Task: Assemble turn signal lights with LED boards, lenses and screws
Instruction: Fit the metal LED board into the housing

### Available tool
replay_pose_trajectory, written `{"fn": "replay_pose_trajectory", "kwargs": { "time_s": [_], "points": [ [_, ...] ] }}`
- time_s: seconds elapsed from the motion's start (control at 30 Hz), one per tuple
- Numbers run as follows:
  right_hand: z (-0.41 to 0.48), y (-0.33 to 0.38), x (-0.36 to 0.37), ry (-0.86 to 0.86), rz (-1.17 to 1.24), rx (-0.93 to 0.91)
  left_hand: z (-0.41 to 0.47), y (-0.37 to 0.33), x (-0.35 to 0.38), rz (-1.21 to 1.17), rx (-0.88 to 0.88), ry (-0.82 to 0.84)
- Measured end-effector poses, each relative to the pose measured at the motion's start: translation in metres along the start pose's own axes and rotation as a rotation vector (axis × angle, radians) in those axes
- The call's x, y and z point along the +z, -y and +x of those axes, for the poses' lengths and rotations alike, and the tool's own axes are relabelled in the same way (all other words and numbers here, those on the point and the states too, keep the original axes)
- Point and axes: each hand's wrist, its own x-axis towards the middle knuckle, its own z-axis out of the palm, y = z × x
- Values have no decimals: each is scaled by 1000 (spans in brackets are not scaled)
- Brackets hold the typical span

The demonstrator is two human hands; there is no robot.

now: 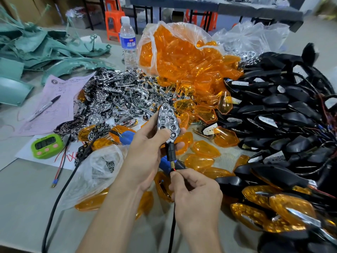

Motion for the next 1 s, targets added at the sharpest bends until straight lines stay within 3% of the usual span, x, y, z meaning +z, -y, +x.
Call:
{"fn": "replay_pose_trajectory", "kwargs": {
  "time_s": [0.23, 0.47, 0.67, 0.87, 1.0],
  "points": [
    [1, 2, -2, 11, 86, 61, -2, 0, 0, -19, -5, 70],
    [5, 3, -5, 43, 155, -2, 0, 0, 0, -4, 17, 19],
    [14, 1, -14, 240, 266, -11, -2, 2, -1, -72, 34, 5],
    [20, 2, -22, 461, 573, 166, 0, 4, -6, -89, 16, 76],
    [23, 1, -21, 456, 528, 137, 2, 5, -11, -36, 41, 130]
  ]
}}
